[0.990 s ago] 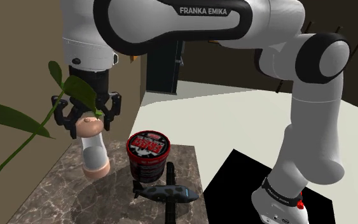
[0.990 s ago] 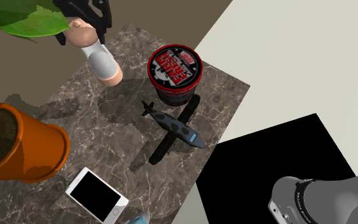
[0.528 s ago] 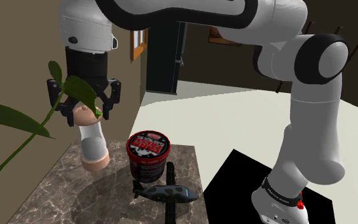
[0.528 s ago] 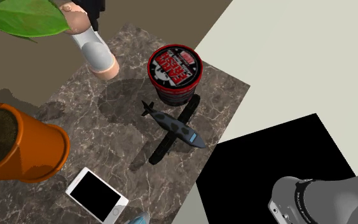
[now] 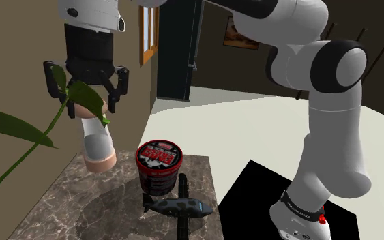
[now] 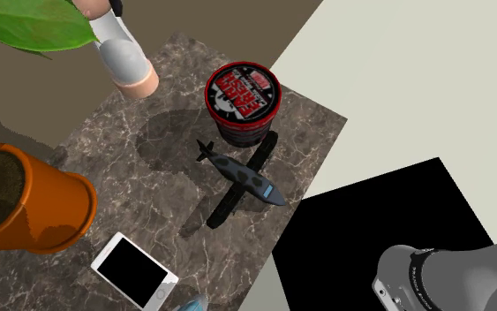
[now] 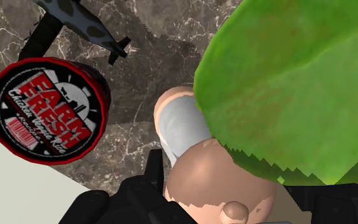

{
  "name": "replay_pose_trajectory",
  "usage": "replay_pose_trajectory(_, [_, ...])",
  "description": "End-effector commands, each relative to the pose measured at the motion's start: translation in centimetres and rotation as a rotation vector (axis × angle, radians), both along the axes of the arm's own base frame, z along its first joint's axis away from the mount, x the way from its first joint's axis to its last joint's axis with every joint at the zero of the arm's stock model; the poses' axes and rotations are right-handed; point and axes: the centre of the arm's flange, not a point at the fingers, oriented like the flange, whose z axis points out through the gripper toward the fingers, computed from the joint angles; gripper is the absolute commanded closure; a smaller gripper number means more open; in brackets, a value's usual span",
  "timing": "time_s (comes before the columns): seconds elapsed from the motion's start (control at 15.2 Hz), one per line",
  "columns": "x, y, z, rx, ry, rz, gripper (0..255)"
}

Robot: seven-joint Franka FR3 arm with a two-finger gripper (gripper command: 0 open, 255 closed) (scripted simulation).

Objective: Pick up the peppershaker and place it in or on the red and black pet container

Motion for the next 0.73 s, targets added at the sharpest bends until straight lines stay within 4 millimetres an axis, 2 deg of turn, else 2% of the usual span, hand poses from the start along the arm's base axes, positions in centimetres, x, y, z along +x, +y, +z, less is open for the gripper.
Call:
replay_pose_trajectory(0.0, [-0.2,-1.2,1.0,0.000,0.000,0.000,255])
replay_pose_trajectory(0.66, [-2.1,-13.5,5.4,0.000,0.000,0.000,255])
